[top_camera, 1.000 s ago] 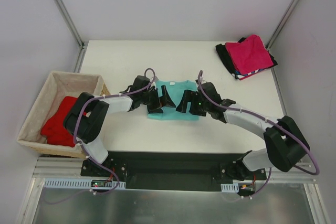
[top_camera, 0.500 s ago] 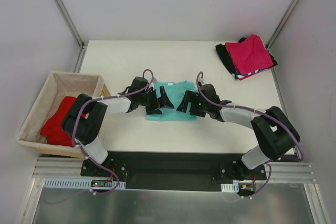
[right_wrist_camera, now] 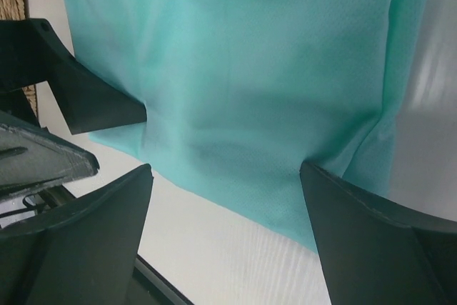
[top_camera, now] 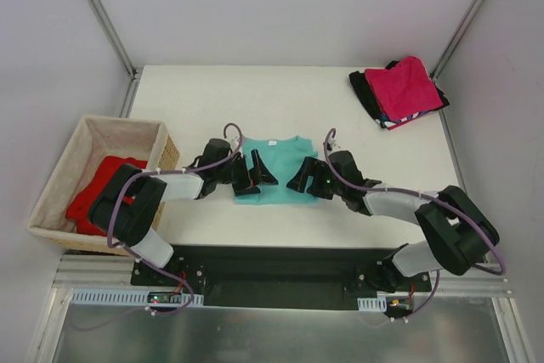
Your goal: Fold and stack the t-shirts
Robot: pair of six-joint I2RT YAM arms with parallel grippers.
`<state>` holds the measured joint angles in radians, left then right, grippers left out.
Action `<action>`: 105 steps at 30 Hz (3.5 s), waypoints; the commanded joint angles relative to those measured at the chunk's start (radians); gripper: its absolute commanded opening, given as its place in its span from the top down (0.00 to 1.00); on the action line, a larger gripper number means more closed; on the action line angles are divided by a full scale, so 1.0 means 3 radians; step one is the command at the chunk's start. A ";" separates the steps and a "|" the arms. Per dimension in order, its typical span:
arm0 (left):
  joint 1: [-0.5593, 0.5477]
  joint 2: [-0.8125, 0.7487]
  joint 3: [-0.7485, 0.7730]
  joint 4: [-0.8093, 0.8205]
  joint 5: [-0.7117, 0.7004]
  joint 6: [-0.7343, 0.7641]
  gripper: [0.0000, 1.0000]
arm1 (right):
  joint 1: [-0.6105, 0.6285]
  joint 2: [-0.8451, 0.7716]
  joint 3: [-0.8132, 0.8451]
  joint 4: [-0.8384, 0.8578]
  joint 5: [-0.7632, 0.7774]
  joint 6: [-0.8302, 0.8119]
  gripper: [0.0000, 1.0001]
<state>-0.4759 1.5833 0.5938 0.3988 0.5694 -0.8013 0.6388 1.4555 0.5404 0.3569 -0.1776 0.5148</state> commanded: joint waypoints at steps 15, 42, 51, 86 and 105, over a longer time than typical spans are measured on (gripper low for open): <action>-0.0443 -0.0609 -0.0879 -0.0199 -0.0215 -0.0238 0.01 | 0.0596 -0.0981 -0.0548 -0.1057 0.0556 0.0268 0.11; -0.0643 -0.1356 -0.0900 -0.0859 -0.0650 -0.0208 0.01 | 0.1291 -0.0843 -0.0160 -0.1353 0.0996 0.0437 0.11; -0.0628 -0.1509 -0.0808 -0.1145 -0.0798 -0.0090 0.01 | 0.1337 -0.0746 -0.0104 -0.1302 0.1001 0.0432 0.10; -0.0510 -0.2036 0.0414 -0.2183 -0.0845 0.0355 0.01 | -0.1735 0.0796 0.3168 -0.2530 0.1590 -0.1440 0.06; -0.0081 -0.1530 0.0501 -0.2173 -0.0466 0.0559 0.01 | -0.2257 0.2102 0.4340 -0.2192 0.0725 -0.1271 0.06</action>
<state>-0.5198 1.0958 0.7105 -0.2520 0.3893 -0.6735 -0.0090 2.0899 1.7748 -0.3504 0.0727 0.1318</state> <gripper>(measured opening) 0.991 0.939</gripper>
